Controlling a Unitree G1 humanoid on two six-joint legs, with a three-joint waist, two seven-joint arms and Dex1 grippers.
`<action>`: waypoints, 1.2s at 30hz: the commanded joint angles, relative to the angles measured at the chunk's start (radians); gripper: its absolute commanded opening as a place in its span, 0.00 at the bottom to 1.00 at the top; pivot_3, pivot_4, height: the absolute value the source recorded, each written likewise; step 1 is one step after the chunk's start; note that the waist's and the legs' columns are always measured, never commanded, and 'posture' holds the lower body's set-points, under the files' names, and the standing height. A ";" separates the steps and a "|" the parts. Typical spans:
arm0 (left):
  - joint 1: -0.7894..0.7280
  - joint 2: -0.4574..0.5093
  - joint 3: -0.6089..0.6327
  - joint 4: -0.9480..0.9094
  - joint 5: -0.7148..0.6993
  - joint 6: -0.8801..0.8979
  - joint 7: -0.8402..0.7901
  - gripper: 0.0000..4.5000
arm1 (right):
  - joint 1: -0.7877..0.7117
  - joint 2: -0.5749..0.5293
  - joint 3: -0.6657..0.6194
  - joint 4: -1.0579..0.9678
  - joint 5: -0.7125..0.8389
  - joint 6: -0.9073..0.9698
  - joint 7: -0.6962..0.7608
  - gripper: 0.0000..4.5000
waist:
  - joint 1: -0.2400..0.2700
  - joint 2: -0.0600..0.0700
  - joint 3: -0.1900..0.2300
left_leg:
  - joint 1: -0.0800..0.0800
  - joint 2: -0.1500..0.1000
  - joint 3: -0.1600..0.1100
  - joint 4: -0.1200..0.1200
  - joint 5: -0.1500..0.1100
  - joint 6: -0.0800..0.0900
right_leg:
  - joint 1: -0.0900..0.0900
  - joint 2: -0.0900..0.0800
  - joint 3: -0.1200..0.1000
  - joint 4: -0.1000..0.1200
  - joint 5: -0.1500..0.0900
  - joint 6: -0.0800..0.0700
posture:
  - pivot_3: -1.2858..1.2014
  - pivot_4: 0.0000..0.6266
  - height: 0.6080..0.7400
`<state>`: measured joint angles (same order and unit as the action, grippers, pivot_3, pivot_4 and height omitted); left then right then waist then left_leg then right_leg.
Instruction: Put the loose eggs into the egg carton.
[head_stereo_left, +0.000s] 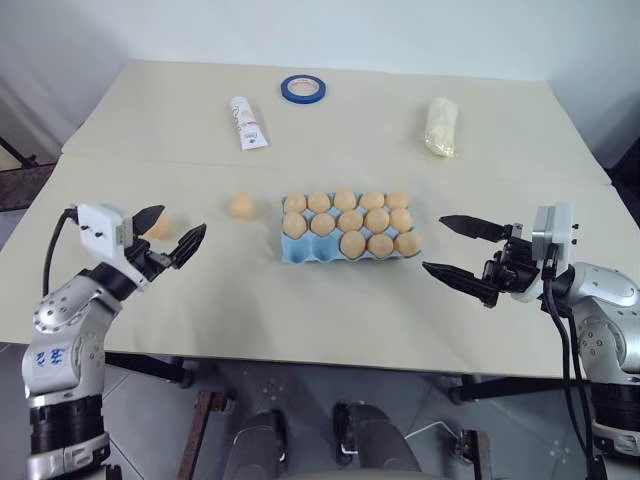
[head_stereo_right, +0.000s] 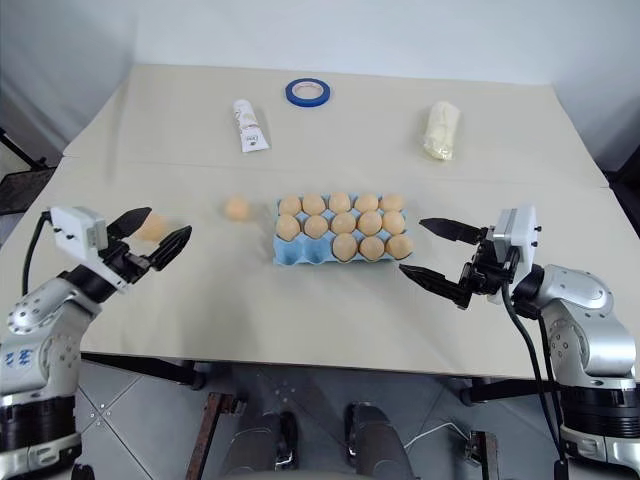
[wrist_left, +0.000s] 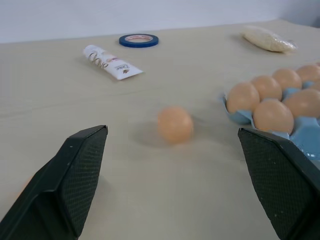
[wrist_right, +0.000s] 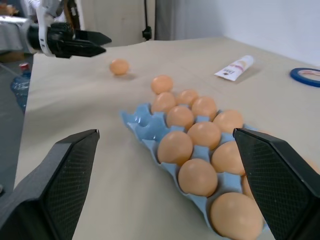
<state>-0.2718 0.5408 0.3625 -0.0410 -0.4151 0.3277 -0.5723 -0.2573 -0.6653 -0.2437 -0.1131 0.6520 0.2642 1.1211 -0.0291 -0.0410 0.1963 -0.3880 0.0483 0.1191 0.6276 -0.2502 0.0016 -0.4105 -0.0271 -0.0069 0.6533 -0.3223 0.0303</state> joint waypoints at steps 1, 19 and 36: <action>-0.079 0.007 -0.043 0.089 0.038 -0.061 -0.019 0.99 | 0.002 0.009 -0.039 -0.034 0.029 -0.010 -0.024 1.00 | 0.000 0.000 0.000 | 0.000 0.000 0.000 0.000 0.000 0.000 | 0.000 0.000 0.000 0.000 0.000 0.000 | 0.52 0.24 1.00; -0.480 -0.056 -0.195 0.681 0.190 -0.297 -0.058 0.99 | 0.043 0.000 -0.044 -0.073 0.034 0.001 -0.068 1.00 | 0.000 0.000 0.000 | -0.001 0.000 0.001 0.001 0.000 0.000 | -0.001 0.001 0.000 0.001 0.000 0.001 | 0.52 0.24 1.00; -0.717 -0.101 -0.236 1.193 0.297 -0.446 -0.071 0.64 | 0.045 -0.027 -0.048 -0.056 0.017 -0.005 -0.053 1.00 | 0.002 0.000 0.000 | -0.002 0.000 0.001 0.001 0.000 -0.001 | -0.003 0.001 -0.001 0.001 0.000 0.001 | 0.52 0.24 1.00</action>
<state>-0.9571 0.4372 0.1179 1.1560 -0.1225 -0.0888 -0.6390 -0.2122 -0.6746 -0.2589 -0.1541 0.6653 0.2696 1.0594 -0.0270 -0.0413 0.1965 -0.3906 0.0482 0.1199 0.6293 -0.2500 0.0011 -0.4133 -0.0261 -0.0084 0.6543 -0.3219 0.0317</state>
